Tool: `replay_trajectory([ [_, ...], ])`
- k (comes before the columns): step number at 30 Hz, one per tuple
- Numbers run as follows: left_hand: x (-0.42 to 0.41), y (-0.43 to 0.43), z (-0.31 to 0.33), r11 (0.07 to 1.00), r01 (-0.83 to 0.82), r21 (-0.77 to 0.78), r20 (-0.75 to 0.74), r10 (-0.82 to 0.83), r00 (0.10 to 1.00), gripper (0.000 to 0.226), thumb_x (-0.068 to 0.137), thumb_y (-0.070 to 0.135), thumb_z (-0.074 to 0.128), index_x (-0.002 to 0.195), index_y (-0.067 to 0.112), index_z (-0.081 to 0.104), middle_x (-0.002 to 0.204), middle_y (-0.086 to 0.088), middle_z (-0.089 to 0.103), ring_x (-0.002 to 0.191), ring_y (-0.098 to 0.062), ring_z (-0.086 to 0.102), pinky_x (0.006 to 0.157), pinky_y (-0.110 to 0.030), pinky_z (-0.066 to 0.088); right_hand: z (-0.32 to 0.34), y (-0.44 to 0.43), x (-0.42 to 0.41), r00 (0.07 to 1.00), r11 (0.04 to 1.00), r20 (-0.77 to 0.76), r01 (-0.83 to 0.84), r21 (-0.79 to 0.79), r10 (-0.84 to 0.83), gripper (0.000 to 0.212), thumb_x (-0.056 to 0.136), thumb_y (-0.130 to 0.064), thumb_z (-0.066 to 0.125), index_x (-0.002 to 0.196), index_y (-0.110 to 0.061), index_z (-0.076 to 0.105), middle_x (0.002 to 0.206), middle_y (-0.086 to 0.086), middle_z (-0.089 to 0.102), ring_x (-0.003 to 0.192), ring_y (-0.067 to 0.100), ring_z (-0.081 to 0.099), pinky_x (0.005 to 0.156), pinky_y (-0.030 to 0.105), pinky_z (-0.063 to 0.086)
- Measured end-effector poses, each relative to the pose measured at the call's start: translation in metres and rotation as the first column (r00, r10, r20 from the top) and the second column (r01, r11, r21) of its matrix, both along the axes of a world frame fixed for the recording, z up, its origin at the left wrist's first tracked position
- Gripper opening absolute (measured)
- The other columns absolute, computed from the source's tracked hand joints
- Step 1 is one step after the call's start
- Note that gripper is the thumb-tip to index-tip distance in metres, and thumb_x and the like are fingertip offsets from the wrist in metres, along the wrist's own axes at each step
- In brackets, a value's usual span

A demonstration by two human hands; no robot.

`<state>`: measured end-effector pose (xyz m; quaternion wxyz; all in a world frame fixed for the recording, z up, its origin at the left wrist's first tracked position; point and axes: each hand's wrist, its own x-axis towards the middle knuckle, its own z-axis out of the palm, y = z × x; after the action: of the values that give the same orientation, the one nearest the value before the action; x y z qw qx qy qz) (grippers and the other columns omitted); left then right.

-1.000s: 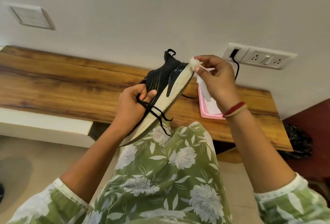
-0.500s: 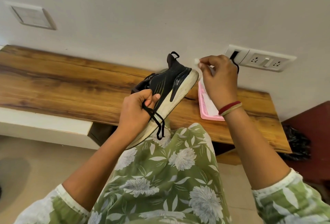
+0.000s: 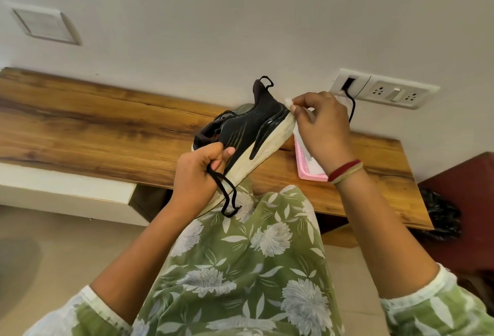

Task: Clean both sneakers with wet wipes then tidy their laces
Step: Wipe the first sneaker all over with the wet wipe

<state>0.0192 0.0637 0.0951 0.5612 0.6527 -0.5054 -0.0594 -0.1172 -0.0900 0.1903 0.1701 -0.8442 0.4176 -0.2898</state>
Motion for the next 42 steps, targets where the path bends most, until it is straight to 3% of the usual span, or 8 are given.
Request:
replay_trajectory([
  [7,-0.001,-0.004,-0.003,1.000,-0.014,-0.013,0.027,0.014,1.000,0.043,0.093,0.022,0.056,0.059,0.020,0.029,0.052,0.004,0.035,0.049,-0.009,0.037,0.051,-0.019,0.032,-0.019,0.044,0.006,0.992,0.948,-0.073,-0.122,-0.295,0.104,0.014,0.086,-0.003,0.061,0.098,-0.004,0.067,0.091,0.013,0.059,0.072,0.023,0.058,0.058,0.026,0.044],
  [12,0.001,-0.001,0.002,1.000,0.010,-0.016,0.082,-0.009,0.997,0.042,0.093,0.024,0.054,0.061,0.026,0.027,0.052,0.001,0.039,0.049,-0.015,0.040,0.049,-0.031,0.036,-0.005,0.008,0.002,0.999,0.978,-0.003,0.050,-0.204,-0.052,0.017,0.092,-0.013,0.053,0.099,-0.008,0.068,0.098,0.013,0.058,0.086,0.028,0.058,0.070,0.025,0.035],
  [18,0.002,0.001,-0.002,1.000,-0.020,0.004,0.106,0.019,0.994,0.042,0.093,0.028,0.053,0.060,0.022,0.028,0.051,-0.001,0.039,0.047,-0.017,0.039,0.046,-0.033,0.035,-0.019,0.036,0.001,0.989,0.957,-0.054,-0.144,-0.252,0.135,0.015,0.092,-0.014,0.055,0.097,-0.005,0.067,0.091,0.011,0.059,0.077,0.024,0.058,0.065,0.036,0.050],
  [23,-0.001,0.004,-0.002,1.000,-0.019,0.010,0.128,0.018,0.992,0.043,0.092,0.026,0.055,0.058,0.018,0.030,0.050,0.000,0.038,0.047,-0.017,0.038,0.046,-0.026,0.032,-0.011,0.005,0.002,0.998,0.990,-0.057,0.033,-0.139,-0.041,0.018,0.094,-0.019,0.052,0.100,-0.010,0.067,0.099,0.011,0.059,0.089,0.024,0.056,0.069,0.023,0.033],
  [30,0.004,0.001,0.000,1.000,-0.003,0.014,0.075,0.002,0.997,0.043,0.091,0.016,0.060,0.059,0.021,0.031,0.051,0.007,0.036,0.048,-0.006,0.035,0.051,-0.011,0.028,-0.012,0.029,-0.001,0.930,0.923,-0.082,-0.367,-0.117,0.359,0.009,0.089,-0.013,0.058,0.092,-0.009,0.066,0.090,0.005,0.059,0.078,0.019,0.058,0.069,0.037,0.050],
  [35,0.004,-0.002,0.008,1.000,0.011,0.012,0.072,-0.012,0.997,0.042,0.092,0.028,0.055,0.059,0.023,0.029,0.051,0.004,0.037,0.048,-0.012,0.038,0.049,-0.023,0.032,-0.013,0.025,0.006,0.976,0.935,-0.004,-0.208,-0.286,0.216,0.011,0.091,-0.014,0.057,0.093,-0.009,0.065,0.088,0.007,0.059,0.073,0.020,0.057,0.062,0.029,0.046],
  [39,0.004,-0.001,0.009,1.000,-0.009,0.009,0.005,0.009,1.000,0.047,0.093,0.018,0.059,0.058,0.023,0.027,0.050,-0.001,0.034,0.047,-0.018,0.035,0.048,-0.030,0.031,-0.040,0.051,0.003,0.934,0.840,-0.159,-0.356,-0.410,0.319,0.009,0.089,-0.014,0.061,0.088,-0.007,0.067,0.082,0.007,0.061,0.064,0.018,0.056,0.051,0.029,0.049],
  [42,0.005,0.002,0.007,1.000,-0.011,0.029,0.050,0.009,0.999,0.047,0.091,0.020,0.059,0.058,0.026,0.026,0.049,0.004,0.033,0.046,-0.010,0.033,0.048,-0.024,0.030,-0.037,0.044,0.001,0.953,0.861,-0.120,-0.302,-0.408,0.278,0.008,0.088,-0.014,0.063,0.088,-0.007,0.067,0.082,0.007,0.062,0.064,0.018,0.057,0.052,0.029,0.049],
])
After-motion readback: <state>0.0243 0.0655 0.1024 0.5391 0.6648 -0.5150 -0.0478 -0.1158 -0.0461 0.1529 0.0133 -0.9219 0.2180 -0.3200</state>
